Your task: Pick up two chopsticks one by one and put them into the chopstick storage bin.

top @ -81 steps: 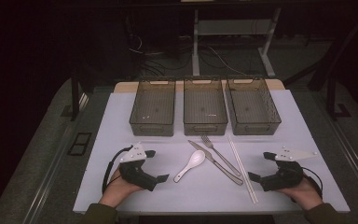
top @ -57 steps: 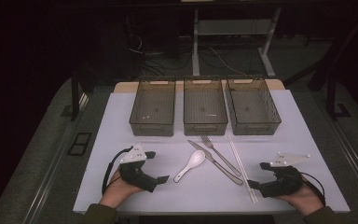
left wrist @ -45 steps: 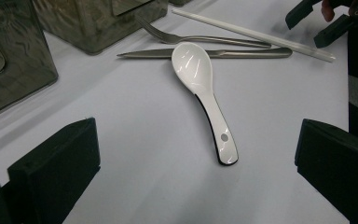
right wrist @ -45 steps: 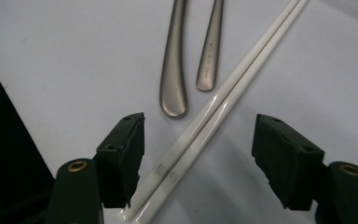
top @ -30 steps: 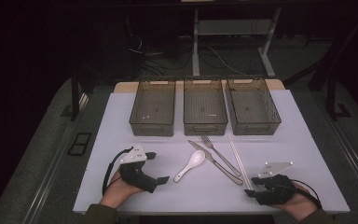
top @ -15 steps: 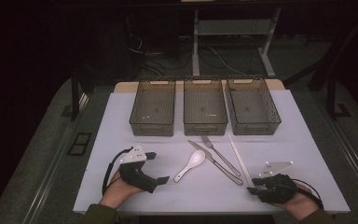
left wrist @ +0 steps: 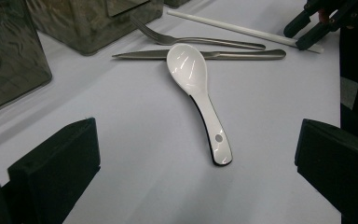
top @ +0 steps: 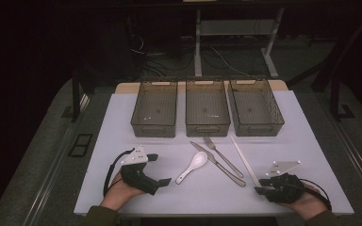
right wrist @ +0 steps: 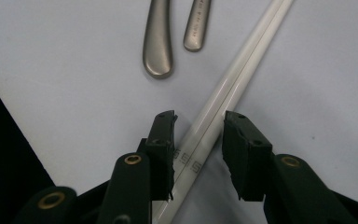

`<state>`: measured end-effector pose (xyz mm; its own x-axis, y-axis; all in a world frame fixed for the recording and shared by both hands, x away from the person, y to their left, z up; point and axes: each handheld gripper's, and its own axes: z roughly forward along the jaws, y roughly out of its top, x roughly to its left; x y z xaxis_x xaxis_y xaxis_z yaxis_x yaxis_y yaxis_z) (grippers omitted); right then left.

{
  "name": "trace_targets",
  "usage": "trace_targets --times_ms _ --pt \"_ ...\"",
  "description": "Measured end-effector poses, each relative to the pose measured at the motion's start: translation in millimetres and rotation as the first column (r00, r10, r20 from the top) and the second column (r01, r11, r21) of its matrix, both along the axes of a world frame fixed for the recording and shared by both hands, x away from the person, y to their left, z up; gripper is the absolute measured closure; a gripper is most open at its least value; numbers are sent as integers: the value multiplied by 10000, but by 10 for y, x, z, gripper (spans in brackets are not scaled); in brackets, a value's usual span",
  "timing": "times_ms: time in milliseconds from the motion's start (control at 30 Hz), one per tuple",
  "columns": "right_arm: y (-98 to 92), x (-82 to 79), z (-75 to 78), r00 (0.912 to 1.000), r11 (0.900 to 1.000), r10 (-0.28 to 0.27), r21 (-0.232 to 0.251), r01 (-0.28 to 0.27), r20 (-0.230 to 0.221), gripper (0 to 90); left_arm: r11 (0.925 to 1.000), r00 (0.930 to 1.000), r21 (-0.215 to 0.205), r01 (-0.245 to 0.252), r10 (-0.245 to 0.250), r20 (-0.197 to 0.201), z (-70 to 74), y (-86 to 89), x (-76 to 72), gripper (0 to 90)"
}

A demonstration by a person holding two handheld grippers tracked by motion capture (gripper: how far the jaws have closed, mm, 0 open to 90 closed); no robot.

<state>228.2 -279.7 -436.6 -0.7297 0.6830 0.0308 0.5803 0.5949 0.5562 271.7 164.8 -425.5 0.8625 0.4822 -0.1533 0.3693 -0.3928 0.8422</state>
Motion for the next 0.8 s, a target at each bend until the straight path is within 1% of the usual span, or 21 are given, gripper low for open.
trace_targets --times_ms 200,267,433,800 --pt "-47 11 5 9999 9999 -93 -58 93 -41 647 10000 10000 5 18 -18 -2 0 1 -1 0" --pt "-70 21 6 10000 10000 -14 -87 13 -50 654 10000 10000 3 23 -23 -8 0 0 -1 0" --pt "-101 33 10 9999 10000 -55 -79 54 -112 663 10000 10000 0 39 -39 -3 0 -1 -3 0" --pt "-259 82 23 9990 9989 -388 -261 382 -212 685 10000 10000 27 90 -90 -11 -3 -7 -4 0"
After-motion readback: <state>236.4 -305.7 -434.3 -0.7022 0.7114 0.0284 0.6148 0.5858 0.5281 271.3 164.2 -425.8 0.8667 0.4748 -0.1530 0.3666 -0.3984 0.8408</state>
